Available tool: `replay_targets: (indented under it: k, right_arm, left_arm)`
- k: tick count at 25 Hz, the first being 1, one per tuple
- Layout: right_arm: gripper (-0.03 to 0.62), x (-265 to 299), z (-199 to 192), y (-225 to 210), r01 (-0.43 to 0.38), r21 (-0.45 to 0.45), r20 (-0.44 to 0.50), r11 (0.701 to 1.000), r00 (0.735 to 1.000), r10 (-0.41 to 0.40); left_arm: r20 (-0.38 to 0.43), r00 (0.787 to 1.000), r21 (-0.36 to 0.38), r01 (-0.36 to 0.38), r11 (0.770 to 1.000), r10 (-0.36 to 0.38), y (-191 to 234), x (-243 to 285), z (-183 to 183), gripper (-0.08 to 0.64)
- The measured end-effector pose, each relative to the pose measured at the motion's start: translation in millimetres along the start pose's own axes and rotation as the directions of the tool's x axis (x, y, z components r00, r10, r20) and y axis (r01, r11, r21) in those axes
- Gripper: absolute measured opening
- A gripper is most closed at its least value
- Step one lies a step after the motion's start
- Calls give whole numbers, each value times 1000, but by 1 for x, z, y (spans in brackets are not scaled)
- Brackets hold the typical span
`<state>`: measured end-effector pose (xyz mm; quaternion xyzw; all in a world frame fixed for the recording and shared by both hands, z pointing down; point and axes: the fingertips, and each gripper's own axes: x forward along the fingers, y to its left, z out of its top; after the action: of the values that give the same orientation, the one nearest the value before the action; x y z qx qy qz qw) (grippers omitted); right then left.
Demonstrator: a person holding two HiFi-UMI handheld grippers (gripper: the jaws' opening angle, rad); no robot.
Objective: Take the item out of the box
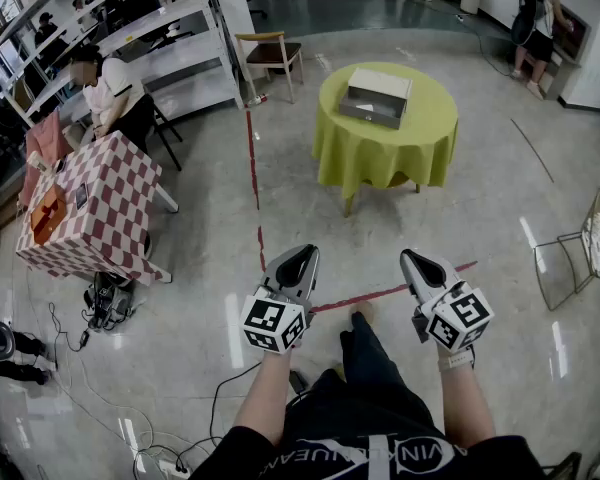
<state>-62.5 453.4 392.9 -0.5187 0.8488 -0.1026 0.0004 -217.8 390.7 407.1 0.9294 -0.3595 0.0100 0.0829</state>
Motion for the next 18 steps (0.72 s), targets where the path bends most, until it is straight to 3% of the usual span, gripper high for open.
replay_targets:
  k: [18]
  right_arm:
    - [6, 105, 18, -98, 6, 36, -18, 999, 1000, -5]
  left_arm:
    - [-38, 999, -16, 10, 1000, -11, 74, 123, 17, 28]
